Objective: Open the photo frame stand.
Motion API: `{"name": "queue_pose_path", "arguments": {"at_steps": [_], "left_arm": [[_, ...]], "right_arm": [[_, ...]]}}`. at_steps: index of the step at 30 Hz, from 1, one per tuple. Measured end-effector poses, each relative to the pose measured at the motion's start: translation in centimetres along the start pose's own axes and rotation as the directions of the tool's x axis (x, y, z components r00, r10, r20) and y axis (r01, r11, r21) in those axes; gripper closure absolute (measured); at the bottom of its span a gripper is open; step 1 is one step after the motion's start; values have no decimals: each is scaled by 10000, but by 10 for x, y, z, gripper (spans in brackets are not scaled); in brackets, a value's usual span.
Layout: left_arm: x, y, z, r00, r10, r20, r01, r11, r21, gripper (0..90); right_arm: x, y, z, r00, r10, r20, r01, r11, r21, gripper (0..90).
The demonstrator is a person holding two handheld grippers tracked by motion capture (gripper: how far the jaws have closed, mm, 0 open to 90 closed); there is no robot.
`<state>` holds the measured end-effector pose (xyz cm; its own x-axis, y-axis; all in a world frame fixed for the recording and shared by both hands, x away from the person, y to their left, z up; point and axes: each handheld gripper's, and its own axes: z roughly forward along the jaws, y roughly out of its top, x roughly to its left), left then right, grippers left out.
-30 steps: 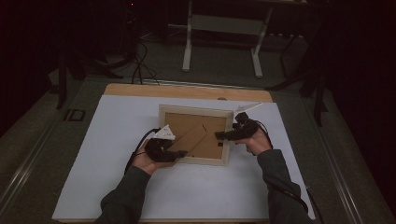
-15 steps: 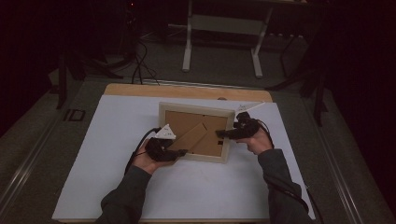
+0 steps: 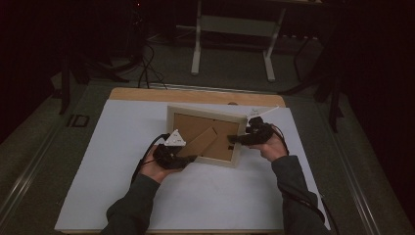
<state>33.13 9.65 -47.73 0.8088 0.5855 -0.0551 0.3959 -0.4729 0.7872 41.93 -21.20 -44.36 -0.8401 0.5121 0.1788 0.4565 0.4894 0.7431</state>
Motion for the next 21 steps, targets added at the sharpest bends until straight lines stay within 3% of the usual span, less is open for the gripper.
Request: {"name": "queue_pose_path", "arguments": {"at_steps": [13,21], "left_arm": [[-2,2,-1,9982,97,-588,-104,9999,-130,677],[0,3,-2,9983,8,-578,-19,9998,-201,677]], "right_arm": [[9,7,-2,9968,-637,490,629,9979,167,617],[14,10,-1,9898,-1119,880,1102,9936,237,657]]}}
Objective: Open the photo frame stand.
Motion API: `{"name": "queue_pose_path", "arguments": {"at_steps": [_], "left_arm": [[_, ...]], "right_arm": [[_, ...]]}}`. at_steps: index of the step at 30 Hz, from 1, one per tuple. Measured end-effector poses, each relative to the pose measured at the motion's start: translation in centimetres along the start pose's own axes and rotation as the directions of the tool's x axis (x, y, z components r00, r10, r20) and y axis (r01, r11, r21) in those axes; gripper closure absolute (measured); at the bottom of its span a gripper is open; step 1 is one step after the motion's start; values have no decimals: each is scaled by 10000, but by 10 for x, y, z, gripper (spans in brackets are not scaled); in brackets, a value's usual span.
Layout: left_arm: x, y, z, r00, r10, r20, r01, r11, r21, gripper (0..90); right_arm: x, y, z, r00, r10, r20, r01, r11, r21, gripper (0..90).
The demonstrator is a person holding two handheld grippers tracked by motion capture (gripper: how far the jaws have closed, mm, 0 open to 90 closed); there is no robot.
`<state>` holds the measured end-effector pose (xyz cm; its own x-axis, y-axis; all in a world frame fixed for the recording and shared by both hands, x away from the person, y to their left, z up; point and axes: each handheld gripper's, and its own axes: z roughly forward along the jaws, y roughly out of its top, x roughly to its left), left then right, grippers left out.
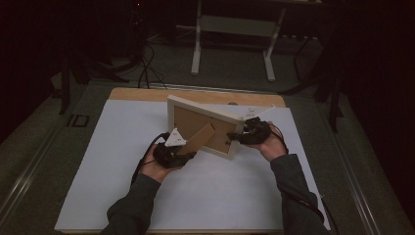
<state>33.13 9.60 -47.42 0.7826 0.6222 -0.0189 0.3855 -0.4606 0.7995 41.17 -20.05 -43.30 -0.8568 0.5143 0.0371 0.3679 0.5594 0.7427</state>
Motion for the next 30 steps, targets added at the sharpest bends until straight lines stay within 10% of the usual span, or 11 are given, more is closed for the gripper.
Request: {"name": "queue_pose_path", "arguments": {"at_steps": [14,30], "left_arm": [[7,1,-5,9941,-464,980,449,9988,183,603],[6,0,3,9995,-290,93,290,9996,35,722]], "right_arm": [[4,1,-1,9980,-569,279,572,9983,-91,658],[6,2,2,9914,-803,1029,805,9968,15,673]]}}
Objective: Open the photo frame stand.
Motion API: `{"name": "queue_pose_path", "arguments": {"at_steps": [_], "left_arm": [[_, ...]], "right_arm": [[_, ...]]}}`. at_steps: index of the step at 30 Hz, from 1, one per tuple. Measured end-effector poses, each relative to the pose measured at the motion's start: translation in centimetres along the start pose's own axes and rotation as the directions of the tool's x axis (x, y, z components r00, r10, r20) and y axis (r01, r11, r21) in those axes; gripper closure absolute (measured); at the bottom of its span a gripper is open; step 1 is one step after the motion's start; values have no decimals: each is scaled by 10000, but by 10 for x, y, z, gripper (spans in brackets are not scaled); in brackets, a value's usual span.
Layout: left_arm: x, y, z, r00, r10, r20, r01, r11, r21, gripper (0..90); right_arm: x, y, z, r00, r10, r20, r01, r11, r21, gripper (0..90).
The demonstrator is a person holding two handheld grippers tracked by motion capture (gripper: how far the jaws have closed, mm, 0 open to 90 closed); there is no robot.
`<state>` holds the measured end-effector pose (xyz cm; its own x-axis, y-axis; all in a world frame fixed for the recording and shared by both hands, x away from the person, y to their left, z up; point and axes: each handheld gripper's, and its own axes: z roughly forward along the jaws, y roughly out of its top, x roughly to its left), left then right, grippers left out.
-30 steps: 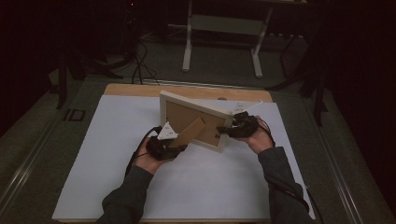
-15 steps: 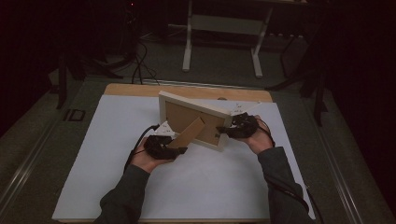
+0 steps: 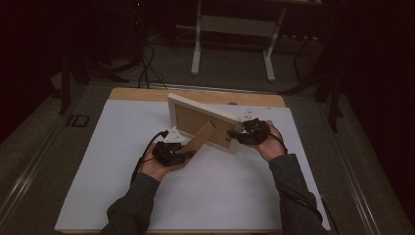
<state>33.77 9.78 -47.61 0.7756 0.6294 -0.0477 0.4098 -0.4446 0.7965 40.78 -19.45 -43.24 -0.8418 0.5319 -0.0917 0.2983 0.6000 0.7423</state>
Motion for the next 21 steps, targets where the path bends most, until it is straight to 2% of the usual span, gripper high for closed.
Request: {"name": "queue_pose_path", "arguments": {"at_steps": [4,8,16,21], "left_arm": [[2,0,4,9998,-98,-199,97,9999,-39,722],[3,-1,5,9997,-111,-219,111,9999,-17,720],[1,-5,4,9995,35,-303,-28,9997,224,713],[1,-8,5,9996,-1,-269,9,9996,295,717]], "right_arm": [[0,1,1,9998,-4,214,3,10000,31,675],[-1,1,1,9998,47,216,-48,10000,31,674],[3,-2,0,9997,232,-59,-233,9996,-152,670],[3,-5,-1,9976,542,-431,-558,9978,-369,656]]}}
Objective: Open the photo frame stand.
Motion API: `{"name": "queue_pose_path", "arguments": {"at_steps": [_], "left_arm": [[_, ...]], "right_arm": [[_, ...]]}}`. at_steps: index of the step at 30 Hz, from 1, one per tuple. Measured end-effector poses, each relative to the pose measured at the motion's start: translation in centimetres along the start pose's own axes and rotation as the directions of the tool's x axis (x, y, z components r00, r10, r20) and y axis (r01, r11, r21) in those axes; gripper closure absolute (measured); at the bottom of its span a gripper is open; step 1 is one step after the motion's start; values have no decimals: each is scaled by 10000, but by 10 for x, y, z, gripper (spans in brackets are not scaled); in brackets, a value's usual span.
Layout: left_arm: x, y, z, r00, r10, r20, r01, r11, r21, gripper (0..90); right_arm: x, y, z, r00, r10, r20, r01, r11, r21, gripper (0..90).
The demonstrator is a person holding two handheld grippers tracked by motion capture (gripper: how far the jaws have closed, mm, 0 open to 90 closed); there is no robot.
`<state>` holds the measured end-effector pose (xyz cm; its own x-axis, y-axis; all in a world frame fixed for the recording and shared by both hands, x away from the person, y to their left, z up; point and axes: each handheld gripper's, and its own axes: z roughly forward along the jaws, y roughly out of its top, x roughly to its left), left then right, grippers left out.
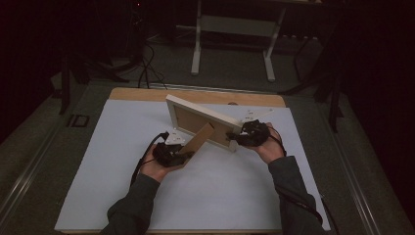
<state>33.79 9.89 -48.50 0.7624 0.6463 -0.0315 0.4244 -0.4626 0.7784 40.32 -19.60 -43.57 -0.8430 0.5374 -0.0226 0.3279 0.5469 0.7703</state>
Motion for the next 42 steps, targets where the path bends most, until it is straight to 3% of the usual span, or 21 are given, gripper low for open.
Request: {"name": "queue_pose_path", "arguments": {"at_steps": [4,11,42], "left_arm": [[0,-4,0,9999,-63,87,62,10000,39,726],[-3,-7,-1,9999,67,123,-70,9997,242,732],[-9,-22,-3,9999,147,31,-148,9993,352,754]], "right_arm": [[0,-3,0,9992,199,-343,-202,9998,-90,639],[5,-7,1,9985,339,-424,-346,9993,-153,626],[23,-10,2,9993,-141,-336,145,9998,111,600]]}}
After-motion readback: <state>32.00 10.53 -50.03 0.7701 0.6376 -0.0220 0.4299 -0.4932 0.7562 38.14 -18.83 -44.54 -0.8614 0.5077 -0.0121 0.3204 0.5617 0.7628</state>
